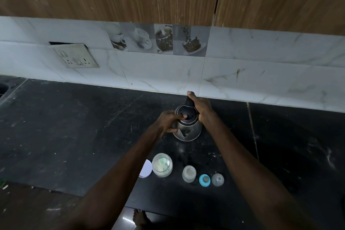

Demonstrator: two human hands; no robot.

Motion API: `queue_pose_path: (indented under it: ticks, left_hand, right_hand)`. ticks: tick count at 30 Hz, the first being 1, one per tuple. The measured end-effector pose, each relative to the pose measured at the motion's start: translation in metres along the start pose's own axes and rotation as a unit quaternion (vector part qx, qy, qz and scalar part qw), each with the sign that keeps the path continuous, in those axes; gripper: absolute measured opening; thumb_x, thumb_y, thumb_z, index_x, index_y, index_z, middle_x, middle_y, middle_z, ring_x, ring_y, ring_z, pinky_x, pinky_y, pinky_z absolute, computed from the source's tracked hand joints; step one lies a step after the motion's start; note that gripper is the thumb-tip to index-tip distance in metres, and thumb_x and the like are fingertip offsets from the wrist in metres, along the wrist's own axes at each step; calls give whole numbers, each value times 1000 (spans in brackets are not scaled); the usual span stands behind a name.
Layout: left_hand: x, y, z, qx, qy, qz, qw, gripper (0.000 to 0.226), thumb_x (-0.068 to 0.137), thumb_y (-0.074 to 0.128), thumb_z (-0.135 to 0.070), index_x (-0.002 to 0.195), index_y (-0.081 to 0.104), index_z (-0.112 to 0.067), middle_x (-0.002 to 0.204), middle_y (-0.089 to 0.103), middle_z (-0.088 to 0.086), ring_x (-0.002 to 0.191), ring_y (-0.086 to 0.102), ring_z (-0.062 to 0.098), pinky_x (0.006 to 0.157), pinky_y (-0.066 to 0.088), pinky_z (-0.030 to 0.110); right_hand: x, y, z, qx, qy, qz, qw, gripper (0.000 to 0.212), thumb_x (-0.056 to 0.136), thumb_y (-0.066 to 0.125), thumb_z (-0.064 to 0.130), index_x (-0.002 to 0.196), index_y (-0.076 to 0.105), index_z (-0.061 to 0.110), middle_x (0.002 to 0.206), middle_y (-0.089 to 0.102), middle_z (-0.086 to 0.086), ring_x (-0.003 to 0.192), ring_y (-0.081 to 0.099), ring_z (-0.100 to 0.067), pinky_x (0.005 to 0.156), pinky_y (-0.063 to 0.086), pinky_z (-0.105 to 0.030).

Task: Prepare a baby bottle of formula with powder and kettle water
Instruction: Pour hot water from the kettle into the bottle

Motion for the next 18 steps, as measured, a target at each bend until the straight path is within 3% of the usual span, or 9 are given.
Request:
queue_pose_path:
  ticks: [5,10,15,18]
  left_hand:
    - [11,-3,-8,-5,-22,-36,999,37,78,88,-39,103,73,-15,97,71,8,83,70,23,72,65,36]
    - [20,-6,-12,-6,-35,-48,998,52,76,88,-45,113,74,-11,100,74,11,81,71,24,70,65,36]
    - [23,-7,-16,-12,-41,-63,997,51,77,87,-45,114,73,-12,110,76,11,96,74,27,66,63,33]
    - [26,-6,-19,-21,-49,-69,996,51,77,88,-44,112,72,-10,105,74,11,92,70,25,64,60,32]
  right_hand:
    - [17,6,9,-24,5,-6,1000,59,80,89,49,105,72,-2,95,77,-15,75,75,-27,66,63,-34]
    - [27,12,14,-46,9,-7,999,55,83,86,49,104,69,1,89,73,-12,71,72,-25,60,58,-31]
    - [37,13,14,-46,15,-15,999,64,82,86,50,113,68,-4,100,75,-18,76,74,-30,65,61,-35]
    - [40,11,16,-42,16,-18,999,64,84,85,48,116,66,-4,106,74,-20,77,73,-30,62,60,-33]
Point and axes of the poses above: each hand's wrist, its own x-axis towards the middle knuckle, its own y-axis out of the palm, z = x × y, the point moved 3 cm from there along x, towards the middle knuckle
